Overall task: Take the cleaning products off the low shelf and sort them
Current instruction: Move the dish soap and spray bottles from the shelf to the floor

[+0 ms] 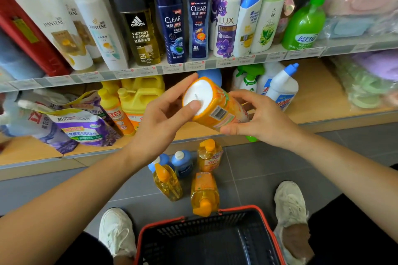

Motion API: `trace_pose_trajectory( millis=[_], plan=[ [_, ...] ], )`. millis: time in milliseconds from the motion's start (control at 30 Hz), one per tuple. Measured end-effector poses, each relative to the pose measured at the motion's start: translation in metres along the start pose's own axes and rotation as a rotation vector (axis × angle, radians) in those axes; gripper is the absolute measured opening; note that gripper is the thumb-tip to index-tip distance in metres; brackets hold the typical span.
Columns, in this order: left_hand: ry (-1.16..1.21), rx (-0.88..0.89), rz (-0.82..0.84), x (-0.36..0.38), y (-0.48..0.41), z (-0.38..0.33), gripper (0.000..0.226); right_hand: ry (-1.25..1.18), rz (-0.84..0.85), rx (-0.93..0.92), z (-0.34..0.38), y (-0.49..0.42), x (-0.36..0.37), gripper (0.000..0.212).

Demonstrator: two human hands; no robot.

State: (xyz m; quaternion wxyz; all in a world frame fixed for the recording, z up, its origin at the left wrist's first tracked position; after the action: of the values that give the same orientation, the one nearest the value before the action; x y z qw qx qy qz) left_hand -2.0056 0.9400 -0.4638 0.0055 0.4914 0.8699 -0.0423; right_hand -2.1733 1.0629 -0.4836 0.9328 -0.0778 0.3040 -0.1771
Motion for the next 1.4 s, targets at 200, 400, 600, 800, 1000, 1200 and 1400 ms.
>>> trace_pose_trajectory(
  millis=[200,400,600,800,1000,1200,1400],
  plan=[
    [-0.239,0.164,0.027,0.002,0.003,-0.013,0.057,-0.185,0.007,0.119,-0.007,0.002,0.015,0.050],
    [-0.527,0.399,-0.006,0.004,0.008,-0.027,0.049,-0.322,0.047,0.201,-0.013,0.009,0.034,0.060],
    [-0.748,0.627,-0.038,0.005,0.015,-0.037,0.044,-0.386,0.036,0.233,-0.015,0.012,0.041,0.064],
    [-0.689,0.493,-0.057,0.005,0.009,-0.038,0.035,-0.369,0.022,0.234,-0.015,0.012,0.044,0.063],
    [-0.465,0.203,0.004,0.007,0.000,-0.021,0.042,-0.362,0.016,0.233,-0.013,0.010,0.045,0.065],
    [-0.090,-0.084,-0.093,-0.012,-0.012,-0.003,0.028,-0.297,0.041,0.217,-0.016,0.011,0.046,0.071],
    [0.173,-0.278,-0.211,-0.025,-0.018,0.033,0.031,-0.427,0.026,0.297,-0.026,0.015,0.052,0.057]
  ],
)
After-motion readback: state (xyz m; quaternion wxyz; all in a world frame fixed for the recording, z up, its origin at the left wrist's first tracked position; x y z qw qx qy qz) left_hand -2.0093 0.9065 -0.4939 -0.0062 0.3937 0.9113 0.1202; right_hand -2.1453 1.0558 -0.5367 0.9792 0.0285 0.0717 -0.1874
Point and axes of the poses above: each hand's wrist, its own y-axis away from the middle knuckle, its own x-axis out of the palm, z = x × y, the point moved 6 cm from there along -y, towards the middle knuckle, and after that the axes turned 8 degrees about -x, right-handed, at the moved point
